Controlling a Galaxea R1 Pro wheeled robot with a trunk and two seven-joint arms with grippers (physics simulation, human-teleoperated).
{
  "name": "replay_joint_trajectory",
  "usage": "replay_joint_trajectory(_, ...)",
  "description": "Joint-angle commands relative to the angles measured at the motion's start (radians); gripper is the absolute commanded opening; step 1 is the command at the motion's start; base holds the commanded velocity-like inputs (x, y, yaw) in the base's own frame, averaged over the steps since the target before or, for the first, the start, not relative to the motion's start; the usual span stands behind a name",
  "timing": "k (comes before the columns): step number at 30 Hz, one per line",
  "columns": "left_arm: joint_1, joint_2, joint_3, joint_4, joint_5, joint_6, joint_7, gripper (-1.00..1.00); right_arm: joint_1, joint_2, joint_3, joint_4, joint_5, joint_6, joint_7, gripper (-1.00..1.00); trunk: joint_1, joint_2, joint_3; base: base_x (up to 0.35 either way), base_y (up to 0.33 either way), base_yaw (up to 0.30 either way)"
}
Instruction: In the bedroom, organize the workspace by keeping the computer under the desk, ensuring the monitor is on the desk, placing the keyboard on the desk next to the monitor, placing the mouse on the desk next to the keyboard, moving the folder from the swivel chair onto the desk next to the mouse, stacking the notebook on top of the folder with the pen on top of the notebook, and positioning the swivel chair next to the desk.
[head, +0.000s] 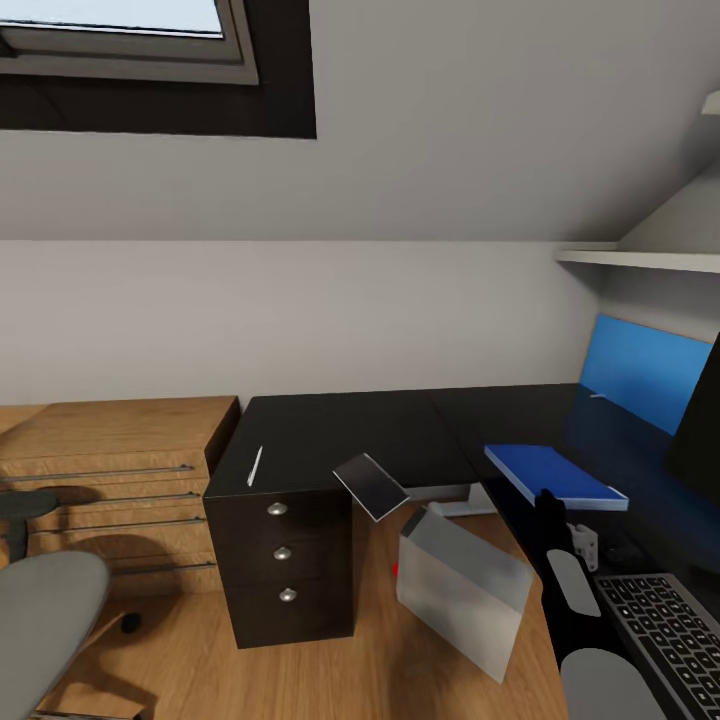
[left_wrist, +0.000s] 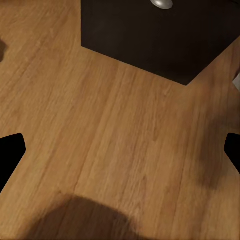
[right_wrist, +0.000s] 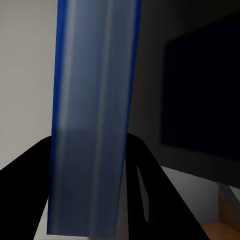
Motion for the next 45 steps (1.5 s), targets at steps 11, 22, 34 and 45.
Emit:
replay_joint_trajectory(11, -0.003, -0.017, -0.008, 0.006, 0.005, -0.009, 0.010, 1.00, -0.001, 0.037, 0.031, 0.002, -0.004, -0.001, 0.008, -1.00, 0.000, -0.001, -0.001, 0.000, 0.000, 0.000)
replay_joint_trajectory(22, -0.003, -0.020, -0.008, 0.006, 0.005, -0.009, 0.010, 1.00, -0.001, 0.039, -0.023, 0.002, -0.011, -0.001, 0.008, -1.00, 0.000, -0.001, -0.001, 0.002, -0.002, 0.000)
replay_joint_trajectory(34, -0.003, -0.019, -0.008, 0.006, 0.005, -0.009, 0.010, 1.00, -0.001, 0.039, -0.026, 0.002, -0.013, -0.004, 0.005, -1.00, 0.000, -0.001, -0.001, 0.076, -0.070, 0.000)
replay_joint_trajectory(45, -0.003, -0.019, -0.008, 0.006, 0.005, -0.009, 0.010, 1.00, -0.001, 0.033, -0.027, 0.034, -0.011, -0.011, 0.001, -1.00, 0.000, -0.001, -0.001, 0.001, -0.001, 0.000)
